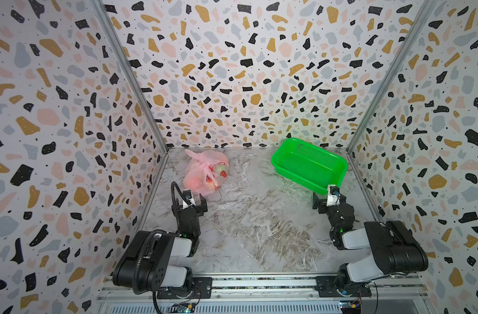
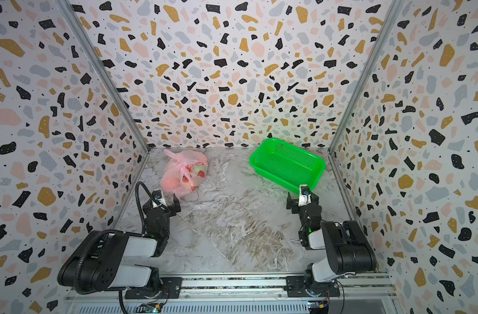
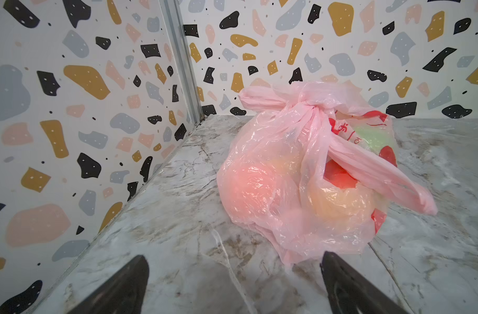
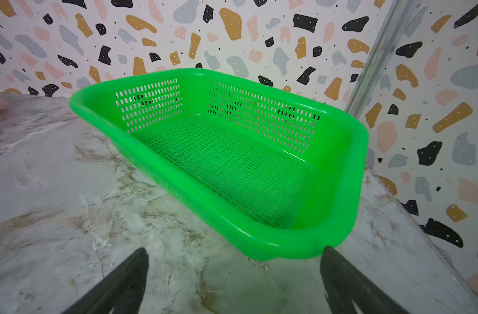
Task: Untie the knot of the plastic bag and take out the fruit
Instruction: Rotate the basket at the top-right of the table.
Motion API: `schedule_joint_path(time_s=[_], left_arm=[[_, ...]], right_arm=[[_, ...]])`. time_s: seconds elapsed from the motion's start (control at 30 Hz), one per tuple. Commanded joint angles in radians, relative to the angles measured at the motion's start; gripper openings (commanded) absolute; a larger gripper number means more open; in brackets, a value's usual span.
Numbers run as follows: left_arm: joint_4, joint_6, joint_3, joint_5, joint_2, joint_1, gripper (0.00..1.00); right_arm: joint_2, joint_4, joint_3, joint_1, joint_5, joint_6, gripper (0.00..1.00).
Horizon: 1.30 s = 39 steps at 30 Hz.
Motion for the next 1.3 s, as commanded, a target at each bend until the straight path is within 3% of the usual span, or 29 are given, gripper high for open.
schedule_joint_path(time_s=[0.0, 1.1, 1.13, 1.27], left_arm=[[0.042, -0.006, 0.026, -0.004, -0.001, 0.006, 1.0], [0.048, -0.005, 0.025, -0.007, -0.01, 0.004, 0.99], [0.028, 0.0, 0.04, -0.002, -0.023, 0.004, 1.0], [-0.363, 0.007, 0.181, -0.008, -0.162, 0.003, 1.0]], right_arm=[[0.003, -0.002, 0.022, -0.002, 0.005, 0.01, 0.99], [-0.006, 0.011, 0.017, -0.004, 0.004, 0.012, 0.99], [-0.027, -0.031, 0.03, -0.003, -0.002, 0.007, 0.99], [-0.164, -0.355, 0.135, -0.001, -0.017, 0.036, 0.99]])
